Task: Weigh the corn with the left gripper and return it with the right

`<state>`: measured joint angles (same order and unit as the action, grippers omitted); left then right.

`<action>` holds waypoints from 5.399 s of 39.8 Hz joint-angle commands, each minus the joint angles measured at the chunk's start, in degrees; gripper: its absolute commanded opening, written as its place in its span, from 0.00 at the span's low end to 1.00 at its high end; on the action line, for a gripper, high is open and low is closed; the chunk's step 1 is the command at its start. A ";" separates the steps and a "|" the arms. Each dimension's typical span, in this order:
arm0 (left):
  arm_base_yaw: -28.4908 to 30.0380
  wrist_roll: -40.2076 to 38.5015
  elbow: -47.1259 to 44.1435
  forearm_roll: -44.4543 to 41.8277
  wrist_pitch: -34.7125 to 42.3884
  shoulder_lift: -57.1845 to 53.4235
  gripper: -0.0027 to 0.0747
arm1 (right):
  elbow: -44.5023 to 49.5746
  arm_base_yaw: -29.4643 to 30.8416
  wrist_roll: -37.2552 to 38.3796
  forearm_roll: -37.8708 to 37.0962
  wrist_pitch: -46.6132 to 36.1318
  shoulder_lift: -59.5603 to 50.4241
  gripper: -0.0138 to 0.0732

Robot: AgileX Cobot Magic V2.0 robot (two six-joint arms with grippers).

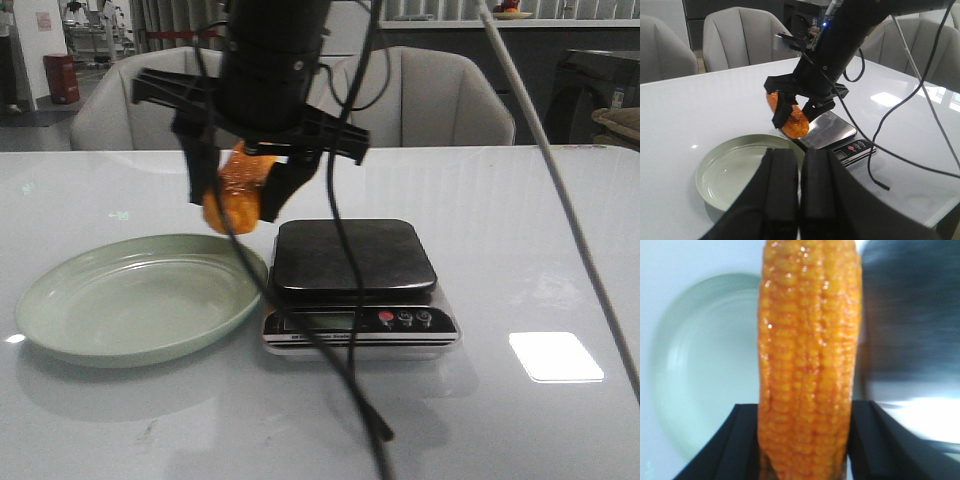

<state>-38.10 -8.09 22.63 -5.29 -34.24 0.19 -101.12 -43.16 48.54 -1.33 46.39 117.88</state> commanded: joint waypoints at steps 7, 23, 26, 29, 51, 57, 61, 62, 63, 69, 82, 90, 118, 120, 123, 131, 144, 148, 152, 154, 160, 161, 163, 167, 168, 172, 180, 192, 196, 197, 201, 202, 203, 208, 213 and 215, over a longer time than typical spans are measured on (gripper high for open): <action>-0.11 -0.07 1.35 -0.09 4.60 0.72 0.18 | -1.89 -4.37 -1.37 0.62 -8.33 0.96 0.40; -0.11 -0.07 1.35 -0.09 4.60 0.72 0.18 | -2.40 -5.15 -1.37 1.33 -8.40 4.10 0.85; -0.11 -0.07 1.35 -0.09 4.60 0.72 0.18 | -4.30 -4.82 -1.37 1.33 -5.85 4.10 0.85; -0.11 -0.07 1.35 -0.09 4.60 0.72 0.18 | -7.04 -4.50 -1.37 1.33 -1.58 4.06 0.85; -0.11 -0.07 1.35 -0.09 4.60 0.72 0.18 | -16.42 4.51 -35.32 7.24 23.75 -3.21 0.85; -0.11 -0.07 1.35 -0.09 4.60 0.72 0.18 | -15.31 8.94 -40.64 7.24 28.64 -6.08 0.85; -0.11 -0.07 1.35 -0.09 4.60 0.72 0.18 | -11.75 11.42 -42.74 7.24 27.39 -9.28 0.85; -0.11 -0.07 1.35 -0.09 4.60 0.72 0.18 | -10.78 12.17 -42.92 7.29 26.97 -10.05 0.85; -0.11 -0.07 1.35 -0.09 4.60 0.72 0.18 | -9.38 12.72 -43.10 7.29 26.45 -11.08 0.85; -0.11 -0.07 1.35 -0.09 4.60 0.72 0.18 | 1.57 16.24 -44.32 7.29 21.60 -18.05 0.85; -0.11 -0.07 1.35 -0.09 4.60 0.72 0.18 | 30.68 17.65 -45.23 7.29 1.37 -40.77 0.85; -0.11 -0.07 1.35 -0.09 4.60 0.72 0.18 | 44.90 17.65 -45.23 6.94 -8.73 -56.03 0.85; -0.11 -0.07 1.35 -0.09 4.60 0.72 0.18 | 89.05 17.65 -45.34 0.38 -45.57 -108.48 0.85; -0.11 -0.07 1.35 -0.09 4.60 0.72 0.18 | 90.90 17.65 -45.34 0.38 -48.72 -108.55 0.85; -0.11 -0.07 1.35 -0.09 4.60 0.72 0.18 | 92.52 17.65 -45.34 0.38 -50.86 -108.44 0.85; -0.11 -0.07 1.35 -0.09 4.60 0.72 0.18 | 92.02 17.65 -45.34 0.38 -50.93 -108.44 0.47; -0.11 -0.07 1.35 -0.09 4.60 0.72 0.18 | 92.55 17.65 -45.28 0.47 -46.39 -108.44 0.36; -0.11 -0.07 1.35 -0.09 4.60 0.72 0.18 | 92.55 17.65 -45.28 0.47 -46.39 -108.44 0.36; -0.11 -0.07 1.35 -0.09 4.60 0.72 0.18 | 92.55 17.65 -45.28 0.47 -46.39 -108.44 0.36; -0.11 -0.07 1.35 -0.09 4.60 0.72 0.18 | 92.55 17.65 -45.28 0.47 -46.39 -108.44 0.36; 0.01 -0.07 0.96 -0.09 4.60 0.72 0.18 | 92.55 17.65 -45.28 0.47 -46.39 -108.44 0.36; 0.32 -0.07 0.81 -0.09 4.60 0.72 0.18 | 92.55 17.65 -45.28 0.47 -46.39 -108.44 0.36; 1.75 -0.07 0.15 0.02 4.60 0.72 0.18 | 92.55 17.65 -45.28 0.47 -46.39 -108.44 0.36; 6.88 -0.07 -1.30 -0.91 4.72 0.72 0.18 | 92.55 17.65 -45.28 0.47 -46.39 -108.44 0.36; 8.74 -0.07 -1.90 -0.91 5.34 0.72 0.18 | 92.55 17.65 -45.28 0.47 -46.39 -108.44 0.36; 15.81 -0.07 -4.86 -0.91 9.73 0.72 0.18 | 92.55 17.65 -45.28 0.47 -46.39 -108.44 0.36; 29.21 -0.07 -15.17 -0.91 25.57 0.72 0.18 | 92.55 17.65 -45.28 0.47 -46.39 -108.44 0.36; 36.88 -0.07 -24.82 -0.91 33.51 -1.82 0.18 | 92.55 17.65 -45.28 0.47 -46.39 -108.44 0.36; 37.36 -0.07 -24.82 -0.91 33.22 -1.82 0.18 | 92.55 17.65 -45.28 0.47 -46.39 -108.44 0.36; 37.36 -0.07 -24.82 -0.91 33.22 -1.82 0.18 | 92.55 17.65 -45.28 0.47 -46.39 -108.44 0.36; 37.36 -0.07 -24.82 -0.91 33.22 -1.82 0.18 | 92.55 17.65 -45.28 0.47 -46.39 -108.44 0.36; 37.36 -0.07 -24.82 -0.91 33.22 -1.82 0.18 | 92.55 17.65 -45.28 0.47 -46.39 -108.44 0.36; 37.36 -0.07 -24.82 -0.91 33.22 -1.82 0.18 | 92.55 17.65 -45.28 0.47 -46.39 -108.44 0.36; 37.36 -0.07 -24.82 -0.91 33.22 -1.82 0.18 | 92.55 17.65 -45.28 0.47 -46.39 -108.44 0.36; 37.36 -0.07 -24.82 -0.91 33.22 -1.82 0.18 | 92.55 17.65 -45.28 0.47 -46.39 -108.44 0.36; 37.36 -0.07 -24.82 -0.91 33.22 -1.82 0.18 | 92.55 17.65 -45.28 0.47 -46.39 -108.44 0.36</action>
<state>-0.76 -8.09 -0.38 -6.14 -4.98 -0.35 -6.86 -25.83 3.75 0.00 4.56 8.99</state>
